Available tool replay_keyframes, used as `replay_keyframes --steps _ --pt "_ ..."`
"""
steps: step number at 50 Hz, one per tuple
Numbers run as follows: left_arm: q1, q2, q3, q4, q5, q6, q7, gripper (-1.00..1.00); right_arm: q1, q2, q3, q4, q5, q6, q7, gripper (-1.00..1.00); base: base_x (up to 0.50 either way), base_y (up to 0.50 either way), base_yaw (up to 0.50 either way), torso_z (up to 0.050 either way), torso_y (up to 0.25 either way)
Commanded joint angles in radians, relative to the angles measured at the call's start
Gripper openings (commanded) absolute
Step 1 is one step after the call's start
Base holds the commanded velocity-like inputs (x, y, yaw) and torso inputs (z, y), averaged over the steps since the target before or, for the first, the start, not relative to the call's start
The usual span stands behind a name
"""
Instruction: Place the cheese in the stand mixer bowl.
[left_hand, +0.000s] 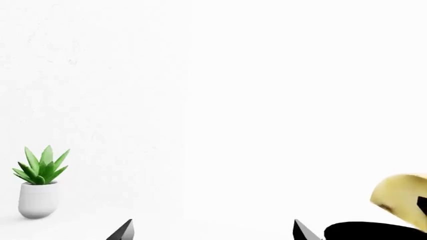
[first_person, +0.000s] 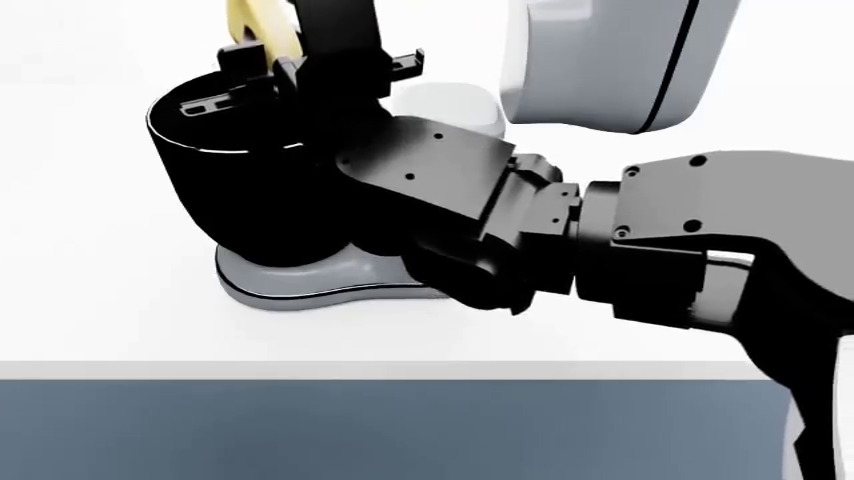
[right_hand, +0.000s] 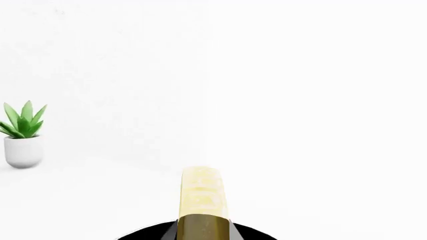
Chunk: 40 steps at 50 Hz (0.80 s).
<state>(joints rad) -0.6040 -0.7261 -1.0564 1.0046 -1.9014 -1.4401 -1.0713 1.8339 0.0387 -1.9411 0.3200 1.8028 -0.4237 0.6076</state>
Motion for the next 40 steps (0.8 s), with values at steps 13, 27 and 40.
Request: replay_keyframes --steps 13,27,40 --pt "0.003 0.006 0.003 0.002 0.019 -0.001 0.014 1.0 -0.014 -0.009 0.035 0.024 -0.009 0.08 -0.034 -1.0 0.0 0.0 0.0 0.0 0.001" --pt "0.012 0.013 -0.007 0.005 0.027 -0.003 0.026 1.0 -0.114 -0.038 0.238 0.167 -0.143 0.251 -0.081 -1.0 0.0 0.0 0.0 0.0 0.0" --pt "0.017 0.016 -0.011 0.006 0.034 -0.004 0.035 1.0 -0.174 -0.038 0.353 0.199 -0.227 0.371 -0.099 -1.0 0.0 0.0 0.0 0.0 0.0"
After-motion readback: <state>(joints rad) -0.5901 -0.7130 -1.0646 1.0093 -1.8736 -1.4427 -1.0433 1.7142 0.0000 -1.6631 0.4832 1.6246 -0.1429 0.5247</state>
